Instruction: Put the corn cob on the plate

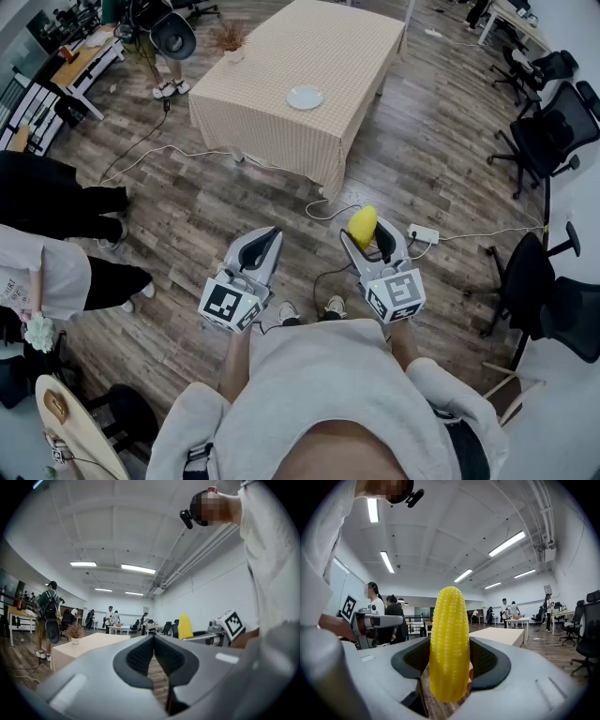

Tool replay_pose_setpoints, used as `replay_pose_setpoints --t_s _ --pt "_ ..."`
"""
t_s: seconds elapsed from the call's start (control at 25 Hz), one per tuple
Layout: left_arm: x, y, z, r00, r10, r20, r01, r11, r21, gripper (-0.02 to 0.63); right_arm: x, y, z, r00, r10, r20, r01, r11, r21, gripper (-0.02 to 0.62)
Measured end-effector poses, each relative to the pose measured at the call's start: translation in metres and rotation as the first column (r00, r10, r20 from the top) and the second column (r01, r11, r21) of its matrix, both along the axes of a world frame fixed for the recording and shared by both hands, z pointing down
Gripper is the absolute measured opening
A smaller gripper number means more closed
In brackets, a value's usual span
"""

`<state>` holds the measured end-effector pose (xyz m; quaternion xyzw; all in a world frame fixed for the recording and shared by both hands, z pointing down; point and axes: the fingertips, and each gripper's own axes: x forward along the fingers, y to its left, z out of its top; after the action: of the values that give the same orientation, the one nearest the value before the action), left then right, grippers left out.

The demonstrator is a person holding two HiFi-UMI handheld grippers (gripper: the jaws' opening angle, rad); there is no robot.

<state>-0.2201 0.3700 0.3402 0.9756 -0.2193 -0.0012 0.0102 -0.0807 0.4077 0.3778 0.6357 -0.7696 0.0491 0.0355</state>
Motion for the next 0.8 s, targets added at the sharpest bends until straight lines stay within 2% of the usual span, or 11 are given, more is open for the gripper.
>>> replay_pose_setpoints --t_s 0.36,0.8 --pt "0.03 0.001 -0.005 1.0 -0.003 -0.005 0.003 1.0 0.008 0.008 0.025 0.0 -0.004 0.999 -0.037 0.021 0.037 0.999 0.018 0.252" --pt "0.064 0.013 0.003 0.998 -0.055 0.007 0.055 0.998 -0.005 0.008 0.059 0.011 -0.001 0.995 -0.091 0.046 0.09 0.995 0.035 0.252"
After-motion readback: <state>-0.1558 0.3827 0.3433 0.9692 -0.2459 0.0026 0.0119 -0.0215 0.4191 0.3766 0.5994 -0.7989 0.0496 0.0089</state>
